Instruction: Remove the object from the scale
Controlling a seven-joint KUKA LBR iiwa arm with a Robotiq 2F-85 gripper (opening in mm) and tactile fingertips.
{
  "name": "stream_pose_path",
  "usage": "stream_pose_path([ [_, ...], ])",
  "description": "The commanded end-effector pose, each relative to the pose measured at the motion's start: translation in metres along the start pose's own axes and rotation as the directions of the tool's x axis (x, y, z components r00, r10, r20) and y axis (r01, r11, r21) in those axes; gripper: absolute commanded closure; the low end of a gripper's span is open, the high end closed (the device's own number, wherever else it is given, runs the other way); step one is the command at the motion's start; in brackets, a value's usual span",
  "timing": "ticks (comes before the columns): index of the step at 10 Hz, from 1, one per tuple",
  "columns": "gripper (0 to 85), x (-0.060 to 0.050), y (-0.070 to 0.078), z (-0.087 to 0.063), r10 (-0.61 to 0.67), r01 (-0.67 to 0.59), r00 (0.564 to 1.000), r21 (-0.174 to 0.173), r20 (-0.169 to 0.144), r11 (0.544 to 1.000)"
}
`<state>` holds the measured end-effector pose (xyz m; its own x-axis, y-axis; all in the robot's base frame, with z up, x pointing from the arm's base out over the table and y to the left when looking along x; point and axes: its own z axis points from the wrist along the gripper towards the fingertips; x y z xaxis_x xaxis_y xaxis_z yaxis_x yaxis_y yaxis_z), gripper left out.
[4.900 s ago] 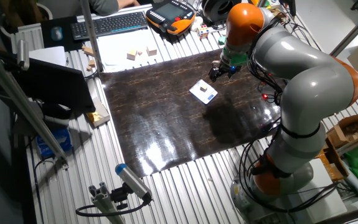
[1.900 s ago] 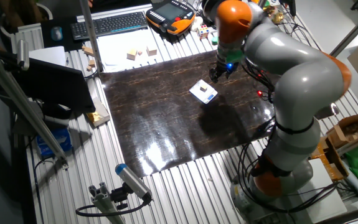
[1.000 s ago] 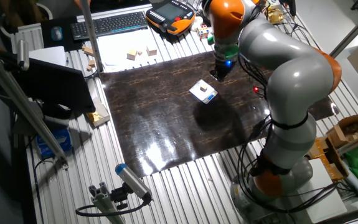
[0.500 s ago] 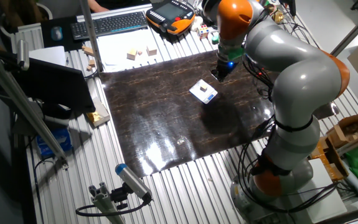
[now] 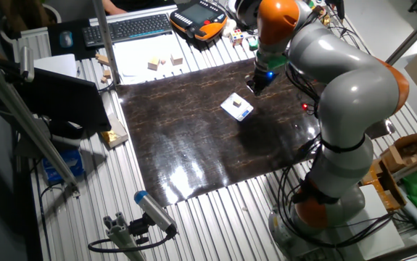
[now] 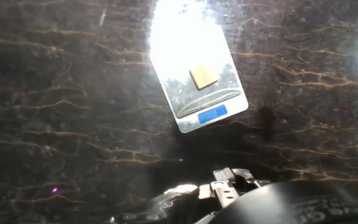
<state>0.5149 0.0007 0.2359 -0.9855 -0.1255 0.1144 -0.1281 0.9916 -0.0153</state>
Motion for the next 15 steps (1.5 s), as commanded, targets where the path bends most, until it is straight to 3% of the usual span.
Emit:
stream_pose_path([
  [1, 84.3, 0.0, 0.0, 0.0, 0.014, -0.014, 1.0, -0.013, 0.002, 1.0],
  [2, 84.0, 0.0, 0.0, 0.0, 0.03, -0.03, 0.999, -0.005, -0.016, 1.0],
  [3, 73.0, -0.007, 0.006, 0.005, 0.033, -0.033, 0.999, 0.008, -0.027, 0.999],
  [5, 49.0, -0.028, 0.013, 0.022, 0.006, -0.003, 0.999, 0.066, -0.044, 0.998],
  [7, 37.3, -0.054, 0.011, 0.047, -0.028, 0.032, 0.999, 0.097, -0.042, 0.995],
  [9, 35.3, -0.072, 0.005, 0.076, -0.066, 0.067, 0.998, 0.108, -0.014, 0.992],
  [11, 34.7, -0.085, 0.001, 0.097, -0.085, 0.086, 0.996, 0.083, -0.018, 0.993],
  [15, 31.7, -0.092, 0.011, 0.129, -0.094, 0.094, 0.996, 0.097, -0.005, 0.991],
])
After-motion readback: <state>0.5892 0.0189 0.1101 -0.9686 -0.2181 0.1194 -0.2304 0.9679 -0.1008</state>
